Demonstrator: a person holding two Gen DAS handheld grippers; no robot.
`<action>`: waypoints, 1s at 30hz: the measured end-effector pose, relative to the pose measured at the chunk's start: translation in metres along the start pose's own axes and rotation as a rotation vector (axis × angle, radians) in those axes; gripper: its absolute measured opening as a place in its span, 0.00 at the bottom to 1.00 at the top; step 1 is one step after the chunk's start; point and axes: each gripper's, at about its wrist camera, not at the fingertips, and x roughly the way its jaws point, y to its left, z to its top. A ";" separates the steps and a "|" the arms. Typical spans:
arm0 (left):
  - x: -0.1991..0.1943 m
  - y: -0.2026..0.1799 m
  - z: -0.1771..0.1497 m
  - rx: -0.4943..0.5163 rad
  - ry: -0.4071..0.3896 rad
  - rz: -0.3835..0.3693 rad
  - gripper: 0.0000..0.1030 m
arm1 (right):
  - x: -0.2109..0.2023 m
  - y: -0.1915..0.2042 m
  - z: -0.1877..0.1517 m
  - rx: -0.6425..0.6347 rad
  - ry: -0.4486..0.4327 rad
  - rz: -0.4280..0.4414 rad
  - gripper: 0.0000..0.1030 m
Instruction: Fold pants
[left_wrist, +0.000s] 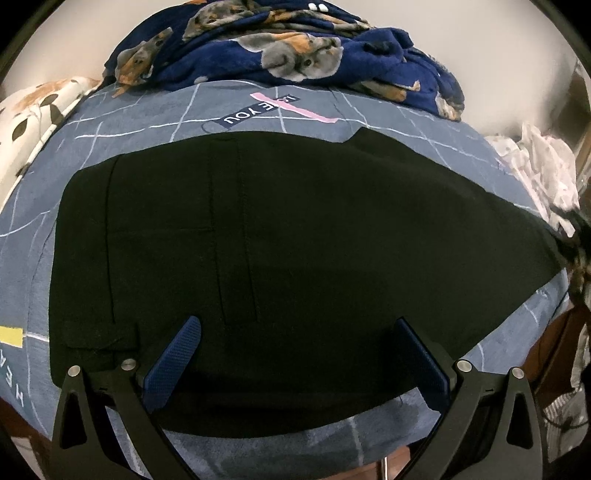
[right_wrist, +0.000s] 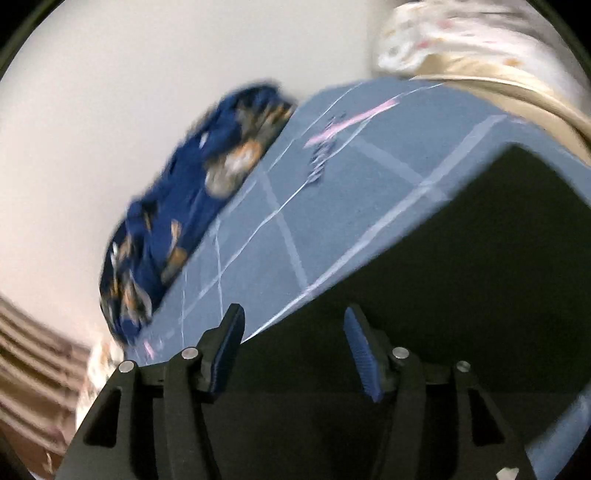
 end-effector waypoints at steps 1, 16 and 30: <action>0.000 0.000 0.000 -0.002 -0.001 -0.002 1.00 | -0.021 -0.015 -0.004 0.049 -0.048 0.013 0.54; 0.001 -0.003 0.000 0.013 -0.008 0.019 1.00 | -0.147 -0.143 -0.038 0.395 -0.277 0.004 0.54; 0.004 -0.008 -0.001 0.047 -0.009 0.053 1.00 | -0.115 -0.115 -0.006 0.317 -0.250 -0.025 0.09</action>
